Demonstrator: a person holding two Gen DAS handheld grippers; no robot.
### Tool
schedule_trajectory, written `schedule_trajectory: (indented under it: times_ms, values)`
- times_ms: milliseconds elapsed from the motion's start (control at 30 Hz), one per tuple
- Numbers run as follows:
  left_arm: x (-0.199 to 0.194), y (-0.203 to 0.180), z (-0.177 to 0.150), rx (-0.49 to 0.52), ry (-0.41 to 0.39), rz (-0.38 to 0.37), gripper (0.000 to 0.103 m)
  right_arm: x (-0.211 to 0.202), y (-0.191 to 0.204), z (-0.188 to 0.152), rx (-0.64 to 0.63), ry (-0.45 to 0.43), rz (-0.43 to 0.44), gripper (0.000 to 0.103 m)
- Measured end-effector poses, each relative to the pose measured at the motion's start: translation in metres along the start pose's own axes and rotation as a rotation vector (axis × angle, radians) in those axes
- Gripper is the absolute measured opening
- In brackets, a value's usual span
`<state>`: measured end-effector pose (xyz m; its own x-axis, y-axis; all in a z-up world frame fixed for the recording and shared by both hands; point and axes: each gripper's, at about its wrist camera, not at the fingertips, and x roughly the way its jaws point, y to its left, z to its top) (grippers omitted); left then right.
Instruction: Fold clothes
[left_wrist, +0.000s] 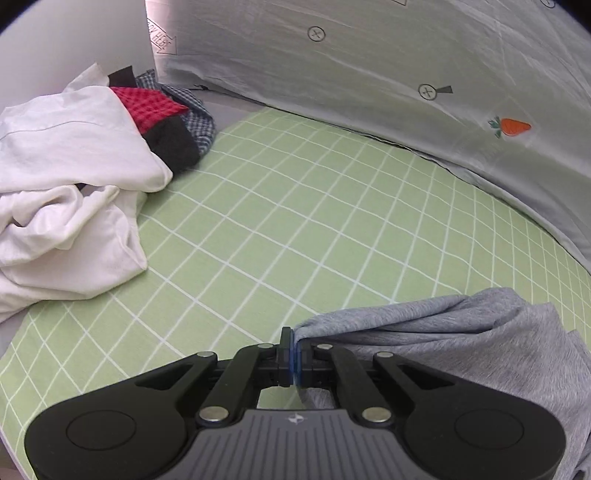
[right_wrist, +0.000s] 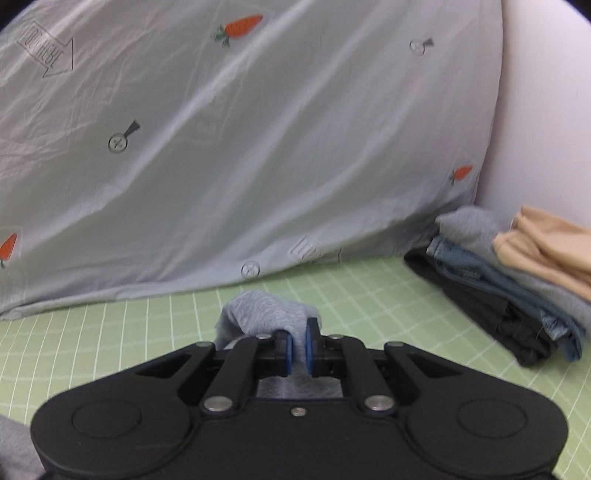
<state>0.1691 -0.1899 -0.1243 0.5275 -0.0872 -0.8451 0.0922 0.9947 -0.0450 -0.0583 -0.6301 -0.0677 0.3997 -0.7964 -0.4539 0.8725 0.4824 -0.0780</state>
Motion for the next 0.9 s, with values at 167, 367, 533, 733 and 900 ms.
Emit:
schedule_trajectory:
  times_ms: [167,367,533,733,900]
  values:
    - [0.009,0.022,-0.005,-0.066,0.049,0.013,0.002,0.004,-0.008,-0.009,0.026,0.107,0.006,0.024]
    - [0.007,0.018,-0.024,-0.026,0.068,0.0,0.003,-0.032,0.007,-0.097,-0.015,0.345,0.131,0.054]
    - [0.004,0.012,-0.038,0.029,0.078,-0.022,0.003,-0.074,0.032,-0.141,-0.036,0.442,0.272,0.058]
    - [0.002,0.013,-0.048,0.089,0.092,-0.034,0.003,-0.114,0.083,-0.153,-0.134,0.468,0.484,0.056]
    - [0.0,0.018,-0.053,0.122,0.095,-0.043,0.003,-0.131,0.114,-0.163,-0.22,0.48,0.533,0.047]
